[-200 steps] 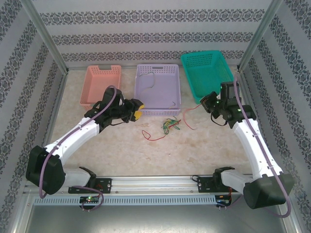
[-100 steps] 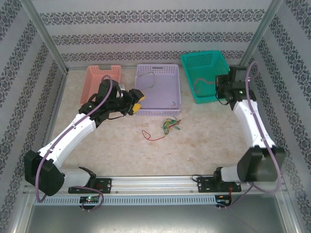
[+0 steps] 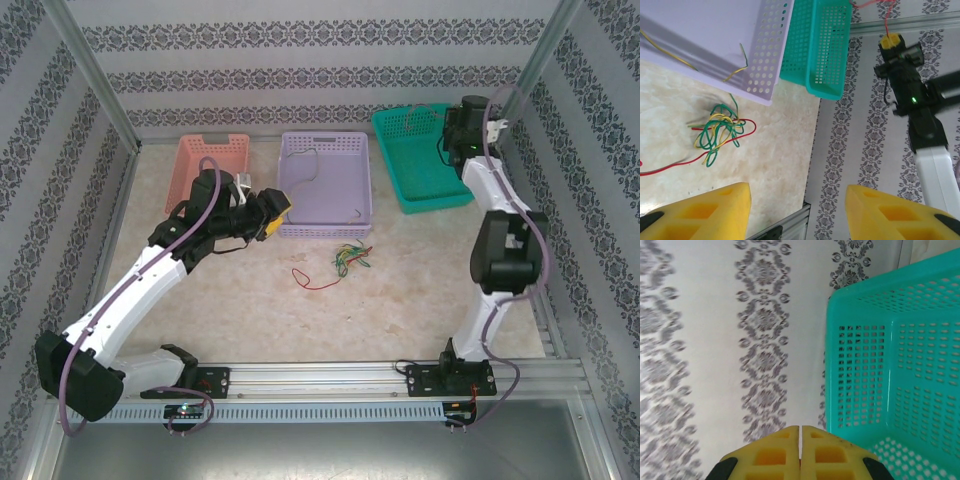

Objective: Untangle the cables

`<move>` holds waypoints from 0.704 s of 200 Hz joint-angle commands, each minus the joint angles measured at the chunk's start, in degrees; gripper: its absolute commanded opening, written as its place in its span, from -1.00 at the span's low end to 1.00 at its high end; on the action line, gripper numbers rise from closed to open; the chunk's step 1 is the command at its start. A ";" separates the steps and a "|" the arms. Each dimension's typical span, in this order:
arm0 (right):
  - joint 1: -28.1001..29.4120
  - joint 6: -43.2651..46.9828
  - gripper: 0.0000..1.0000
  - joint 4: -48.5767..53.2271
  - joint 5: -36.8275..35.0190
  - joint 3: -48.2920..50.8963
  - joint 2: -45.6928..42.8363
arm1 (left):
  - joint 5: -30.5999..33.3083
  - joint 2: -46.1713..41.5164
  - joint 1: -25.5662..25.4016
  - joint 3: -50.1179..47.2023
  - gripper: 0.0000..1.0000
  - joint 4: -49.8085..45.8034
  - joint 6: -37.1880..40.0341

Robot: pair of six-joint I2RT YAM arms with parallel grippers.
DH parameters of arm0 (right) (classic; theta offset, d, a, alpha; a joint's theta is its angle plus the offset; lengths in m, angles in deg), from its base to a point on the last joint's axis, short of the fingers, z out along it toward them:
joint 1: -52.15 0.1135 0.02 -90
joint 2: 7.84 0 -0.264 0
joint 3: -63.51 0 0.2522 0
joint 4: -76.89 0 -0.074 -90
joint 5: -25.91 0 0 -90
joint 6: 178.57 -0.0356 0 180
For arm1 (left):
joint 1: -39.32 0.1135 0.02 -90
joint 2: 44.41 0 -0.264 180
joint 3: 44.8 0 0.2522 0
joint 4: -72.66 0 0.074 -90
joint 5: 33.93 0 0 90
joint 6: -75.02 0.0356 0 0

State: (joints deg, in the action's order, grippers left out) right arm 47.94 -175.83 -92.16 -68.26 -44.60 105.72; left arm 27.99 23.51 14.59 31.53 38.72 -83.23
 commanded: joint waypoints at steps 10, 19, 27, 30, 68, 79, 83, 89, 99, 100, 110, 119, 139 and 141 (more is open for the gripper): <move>-0.21 -2.99 -1.00 -9.81 -2.26 -5.98 7.56 | 1.23 -2.28 -0.17 -1.82 0.06 -0.67 1.75; -0.34 -3.27 -1.00 -8.92 -2.19 -6.95 9.22 | 1.34 -2.76 -0.18 -2.24 0.06 -0.69 1.55; -0.44 -4.08 -0.92 -8.14 -1.89 -7.16 10.43 | 1.52 -3.25 -0.22 -2.56 0.06 -0.94 1.52; -0.43 -4.29 -0.85 -8.10 -1.72 -7.10 10.85 | 1.53 -3.38 -0.23 -2.67 0.06 -1.03 1.50; -0.63 -6.70 -0.06 -11.16 2.32 -0.47 10.85 | 1.50 -4.99 -0.21 -3.28 0.07 -2.92 2.26; -0.63 -6.30 0.12 -11.79 2.17 3.46 7.76 | 1.16 -4.91 -0.14 -3.30 0.07 -3.10 2.47; -0.67 -5.85 0.17 -11.78 2.12 4.87 6.48 | 1.02 -4.85 -0.19 -3.30 0.07 -3.11 2.50; -0.71 -5.21 0.24 -11.29 1.83 6.77 4.15 | 0.76 -4.66 -0.16 -3.27 0.07 -3.03 2.56; -0.87 -3.59 0.33 -10.30 0.88 10.08 0.04 | 0.36 -4.23 -0.21 -3.21 0.07 -2.93 2.73; -0.88 -3.38 0.33 -10.21 0.77 10.47 -0.29 | 0.29 -4.21 -0.22 -3.22 0.07 -2.89 2.71; -1.05 -1.08 0.38 -8.37 -0.02 13.05 -4.62 | -0.16 -3.59 -0.15 -3.07 0.07 -2.68 2.84; -1.15 1.71 0.38 -6.29 -0.18 14.44 -8.10 | -0.44 -2.83 -0.18 -2.81 0.07 -2.69 3.23; -0.98 8.07 0.31 0.07 -0.33 17.07 -15.94 | -1.11 -1.16 -0.23 -2.13 0.07 -3.51 4.08; -0.94 8.54 0.30 0.70 -0.45 17.39 -16.75 | -1.17 -1.00 -0.23 -2.11 0.07 -3.49 4.11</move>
State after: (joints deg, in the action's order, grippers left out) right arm 47.48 -176.16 -96.05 -66.68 -28.86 100.36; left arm 28.15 20.67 14.59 28.64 36.95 -81.55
